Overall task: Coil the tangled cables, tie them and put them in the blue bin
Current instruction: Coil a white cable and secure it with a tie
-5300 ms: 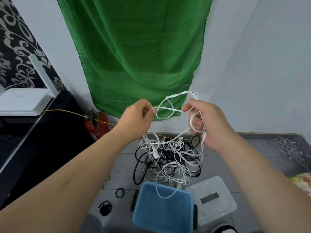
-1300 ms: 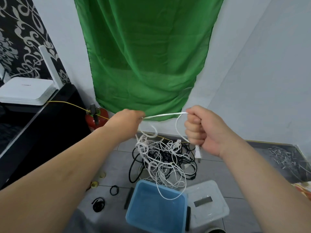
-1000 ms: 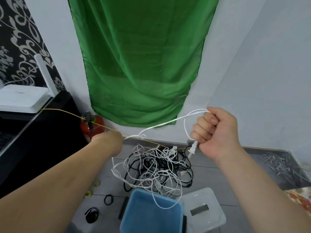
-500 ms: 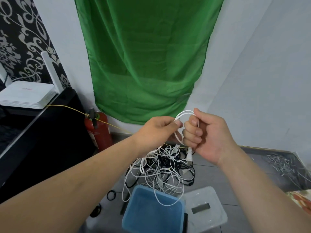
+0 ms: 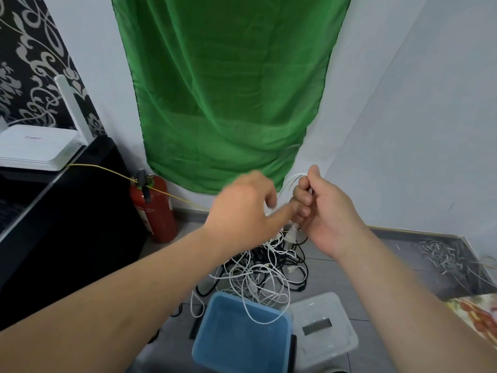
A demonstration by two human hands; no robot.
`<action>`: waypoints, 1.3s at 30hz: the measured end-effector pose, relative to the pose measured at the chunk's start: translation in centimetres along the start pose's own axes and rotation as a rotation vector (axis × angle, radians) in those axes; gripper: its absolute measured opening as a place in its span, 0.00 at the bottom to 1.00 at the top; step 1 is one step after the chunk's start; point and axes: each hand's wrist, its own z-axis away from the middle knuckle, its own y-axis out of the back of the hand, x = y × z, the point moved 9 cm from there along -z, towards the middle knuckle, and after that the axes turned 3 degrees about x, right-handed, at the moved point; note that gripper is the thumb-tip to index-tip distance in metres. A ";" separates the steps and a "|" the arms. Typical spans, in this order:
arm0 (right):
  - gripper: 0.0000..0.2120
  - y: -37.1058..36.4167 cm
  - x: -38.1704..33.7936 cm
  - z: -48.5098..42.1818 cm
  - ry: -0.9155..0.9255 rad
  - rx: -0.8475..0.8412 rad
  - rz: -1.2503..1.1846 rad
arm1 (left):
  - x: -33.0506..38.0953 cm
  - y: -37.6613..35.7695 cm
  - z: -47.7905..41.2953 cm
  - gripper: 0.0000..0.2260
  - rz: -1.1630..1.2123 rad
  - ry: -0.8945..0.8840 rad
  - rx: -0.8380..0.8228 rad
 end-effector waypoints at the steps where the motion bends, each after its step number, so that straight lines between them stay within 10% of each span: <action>1: 0.20 -0.1 0.1 -0.1 0.002 0.005 -0.006 | -0.1 -1.6 0.5 0.18 0.066 0.057 -0.145; 13: 0.17 0.2 0.3 -0.4 -0.032 -0.014 -0.034 | -0.5 -6.4 3.4 0.21 0.115 0.057 -0.632; 19: 0.18 -1.2 0.3 0.5 -0.146 -0.225 -0.050 | -3.8 -1.0 -0.7 0.06 0.193 0.244 -0.191; 22: 0.18 -1.7 0.5 1.0 -0.172 -0.288 -0.022 | -4.0 -2.4 -0.2 0.22 0.538 0.412 -0.274; 25: 0.17 -2.3 1.0 1.2 -0.210 -0.341 0.025 | -2.8 -3.3 -0.3 0.19 0.745 0.416 -0.322; 31: 0.20 -0.9 2.9 1.0 -0.350 -0.248 0.198 | -0.4 -1.6 -1.5 0.08 0.231 -0.057 -0.294; 39: 0.18 -0.8 3.3 1.2 -0.360 -0.234 0.287 | -0.8 -1.2 -1.7 0.06 0.045 -0.055 -0.277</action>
